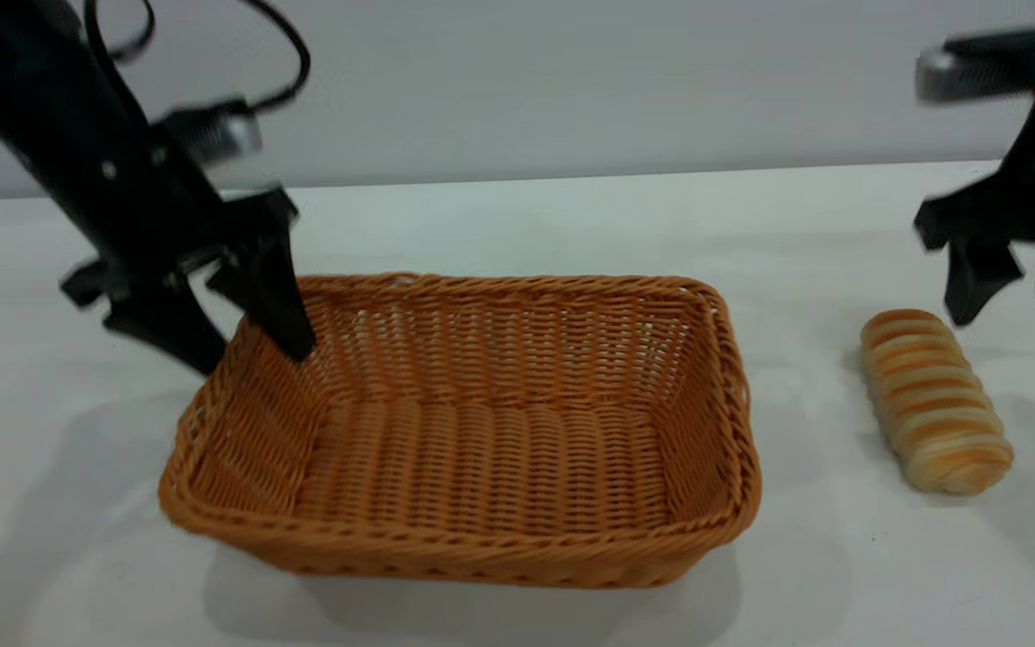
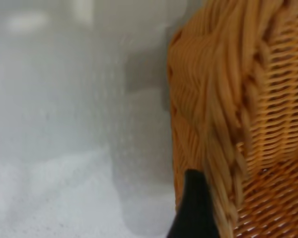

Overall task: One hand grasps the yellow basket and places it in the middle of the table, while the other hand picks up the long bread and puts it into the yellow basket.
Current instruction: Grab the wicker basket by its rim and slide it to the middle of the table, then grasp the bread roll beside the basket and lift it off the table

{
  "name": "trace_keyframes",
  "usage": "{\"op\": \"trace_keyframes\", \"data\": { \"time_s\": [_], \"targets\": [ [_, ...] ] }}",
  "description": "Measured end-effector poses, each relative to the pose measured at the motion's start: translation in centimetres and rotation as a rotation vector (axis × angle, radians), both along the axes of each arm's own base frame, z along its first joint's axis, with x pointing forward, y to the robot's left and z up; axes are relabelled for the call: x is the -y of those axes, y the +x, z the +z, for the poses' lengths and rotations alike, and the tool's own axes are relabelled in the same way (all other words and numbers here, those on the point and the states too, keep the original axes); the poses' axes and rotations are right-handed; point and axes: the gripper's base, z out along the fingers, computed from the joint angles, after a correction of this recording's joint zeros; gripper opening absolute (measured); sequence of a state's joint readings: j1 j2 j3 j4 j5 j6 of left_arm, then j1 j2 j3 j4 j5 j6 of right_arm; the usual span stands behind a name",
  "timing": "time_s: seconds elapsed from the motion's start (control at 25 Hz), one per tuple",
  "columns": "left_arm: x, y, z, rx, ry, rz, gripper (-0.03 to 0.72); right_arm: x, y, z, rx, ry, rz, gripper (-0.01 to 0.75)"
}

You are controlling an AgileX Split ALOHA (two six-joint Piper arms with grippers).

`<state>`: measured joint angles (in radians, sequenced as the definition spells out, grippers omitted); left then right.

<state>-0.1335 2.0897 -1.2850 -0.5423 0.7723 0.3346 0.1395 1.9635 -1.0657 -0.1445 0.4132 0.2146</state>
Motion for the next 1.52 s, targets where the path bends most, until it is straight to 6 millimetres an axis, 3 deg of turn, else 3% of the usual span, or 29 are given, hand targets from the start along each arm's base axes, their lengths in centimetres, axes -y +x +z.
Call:
{"op": "trace_keyframes", "data": {
  "time_s": [0.24, 0.44, 0.88, 1.0, 1.2, 1.24, 1.36, 1.52],
  "targets": [
    [-0.1, 0.5, 5.5, 0.165, -0.003, -0.021, 0.622, -0.2, 0.7, -3.6, -0.096, -0.009, 0.005, 0.591],
    [-0.3, 0.1, 9.0, 0.276, 0.005, -0.027, 0.608, -0.5, 0.8, -5.1, -0.128, 0.021, 0.015, 0.591],
    [-0.4, -0.8, 11.8, 0.344, -0.006, -0.030, 0.596, -1.1, 2.0, -6.8, -0.169, 0.055, 0.039, 0.577],
    [-0.4, -1.0, 12.6, 0.360, -0.009, -0.031, 0.596, -1.1, 2.1, -6.9, -0.183, 0.054, 0.039, 0.484],
    [-0.5, -1.6, 14.1, 0.396, -0.014, -0.034, 0.595, -1.1, 2.1, -7.0, -0.189, 0.043, 0.064, 0.117],
    [-0.5, -1.8, 14.6, 0.408, -0.016, -0.034, 0.595, -1.0, 2.0, -7.0, -0.191, 0.036, 0.074, 0.080],
    [-0.6, -2.3, 15.7, 0.442, -0.019, -0.034, 0.595, -0.9, 2.0, -6.9, -0.195, 0.024, 0.089, 0.057],
    [-0.6, -3.0, 17.0, 0.474, -0.020, -0.073, 0.595, -0.8, 2.0, -5.3, -0.183, 0.010, 0.106, 0.057]
  ]
}}
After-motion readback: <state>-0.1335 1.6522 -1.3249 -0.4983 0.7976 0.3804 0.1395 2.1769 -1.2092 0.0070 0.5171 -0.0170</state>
